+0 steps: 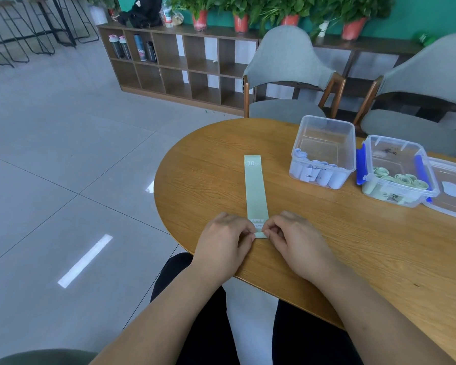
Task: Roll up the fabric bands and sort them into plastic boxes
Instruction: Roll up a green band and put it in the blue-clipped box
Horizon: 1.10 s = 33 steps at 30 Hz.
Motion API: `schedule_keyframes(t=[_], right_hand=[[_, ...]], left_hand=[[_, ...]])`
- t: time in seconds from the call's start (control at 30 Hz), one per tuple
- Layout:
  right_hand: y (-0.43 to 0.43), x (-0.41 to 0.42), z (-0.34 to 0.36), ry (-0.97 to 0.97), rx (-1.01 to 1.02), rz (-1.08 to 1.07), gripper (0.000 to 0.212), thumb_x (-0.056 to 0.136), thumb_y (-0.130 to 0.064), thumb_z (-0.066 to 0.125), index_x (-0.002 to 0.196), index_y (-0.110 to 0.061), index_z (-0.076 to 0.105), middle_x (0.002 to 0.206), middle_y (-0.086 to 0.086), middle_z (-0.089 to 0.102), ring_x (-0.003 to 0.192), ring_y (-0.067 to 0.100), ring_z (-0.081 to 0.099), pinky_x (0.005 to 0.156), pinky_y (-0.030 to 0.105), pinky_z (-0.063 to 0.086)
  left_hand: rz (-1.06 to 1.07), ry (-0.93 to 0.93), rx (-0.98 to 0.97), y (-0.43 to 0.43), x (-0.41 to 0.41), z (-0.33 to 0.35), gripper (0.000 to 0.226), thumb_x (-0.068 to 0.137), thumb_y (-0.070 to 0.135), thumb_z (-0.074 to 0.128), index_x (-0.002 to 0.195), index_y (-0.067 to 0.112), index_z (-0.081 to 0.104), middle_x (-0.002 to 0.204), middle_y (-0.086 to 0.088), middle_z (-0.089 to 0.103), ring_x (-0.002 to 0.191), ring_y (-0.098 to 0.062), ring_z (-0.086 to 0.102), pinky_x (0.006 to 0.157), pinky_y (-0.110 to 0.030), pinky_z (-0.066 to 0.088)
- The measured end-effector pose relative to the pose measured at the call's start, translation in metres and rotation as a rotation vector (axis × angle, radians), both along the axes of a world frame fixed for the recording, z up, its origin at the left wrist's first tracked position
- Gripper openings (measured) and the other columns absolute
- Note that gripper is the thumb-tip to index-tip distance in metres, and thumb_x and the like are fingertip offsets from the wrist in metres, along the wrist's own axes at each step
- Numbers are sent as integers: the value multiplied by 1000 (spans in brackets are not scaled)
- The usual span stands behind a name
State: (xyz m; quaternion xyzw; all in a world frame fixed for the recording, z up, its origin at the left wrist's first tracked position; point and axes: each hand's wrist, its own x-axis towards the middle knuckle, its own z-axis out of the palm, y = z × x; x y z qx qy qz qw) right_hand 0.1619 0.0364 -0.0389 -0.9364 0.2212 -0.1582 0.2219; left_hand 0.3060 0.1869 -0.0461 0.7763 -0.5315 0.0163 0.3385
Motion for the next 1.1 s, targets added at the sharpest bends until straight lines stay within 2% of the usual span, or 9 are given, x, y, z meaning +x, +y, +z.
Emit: schedule_keyframes(t=[0.3,0.47,0.57,0.67,0.73,0.8,0.93,1.03,1.1], right_hand=[[1,2,0,-46,25,-14,7,96,-27,71,101,-32,69,96,-18,57,87,1,59,77,29,55],[5,1,-2,-73,-50,-5,15,94,-22,72,100,-35,66,98,-17,57,85,2,59,70,32,55],[6,2,-3,-69,-68,-3,16,94,-22,72,99,-36,65,98,-18,58,82,-1,56,68,28,52],[2,6,-2,-58,-2,8,18,93,-20,72,99,-36,66,94,-20,59,78,-6,54,68,19,46],[-2,8,0,-45,24,20,18,93,-21,72,98,-37,66,92,-20,61,78,-6,54,68,18,44],[-3,7,1,-26,-35,26,14,94,-24,72,99,-37,68,93,-19,63,80,-3,55,69,20,45],[1,-3,-2,-34,-286,78,6,98,-32,68,102,-33,71,96,-17,65,92,10,61,73,28,50],[0,-9,-5,-54,-307,96,9,95,-31,72,104,-30,73,99,-17,65,95,13,60,74,31,53],[0,-7,-5,-55,-309,71,6,95,-29,73,101,-30,74,98,-17,64,95,13,58,71,28,51]], left_hand=[[24,-52,20,-2,0,-5,6,94,29,71,96,28,76,91,14,63,91,-11,53,79,-31,51],[24,-75,14,-3,-1,-8,10,95,28,68,99,25,77,93,10,64,90,-14,55,80,-35,52],[15,-84,12,-3,0,-6,11,94,30,65,101,26,74,93,11,66,89,-13,56,80,-36,52],[-10,-101,37,-2,1,-5,10,95,32,65,99,28,73,94,15,65,90,-11,55,81,-36,51],[-18,-102,51,-2,3,-6,11,93,33,67,100,28,74,95,16,64,93,-11,54,81,-36,51],[-9,-109,53,-3,4,-5,9,92,33,69,98,29,74,95,17,63,93,-11,52,81,-36,50],[14,-136,81,-6,2,-1,7,92,33,68,94,31,74,93,16,64,94,-12,52,81,-36,49],[16,-141,89,-7,2,0,8,93,33,66,92,30,73,91,15,63,94,-13,53,82,-36,49],[11,-138,89,-8,3,1,8,92,32,67,90,29,74,89,14,62,93,-14,53,80,-37,49]])
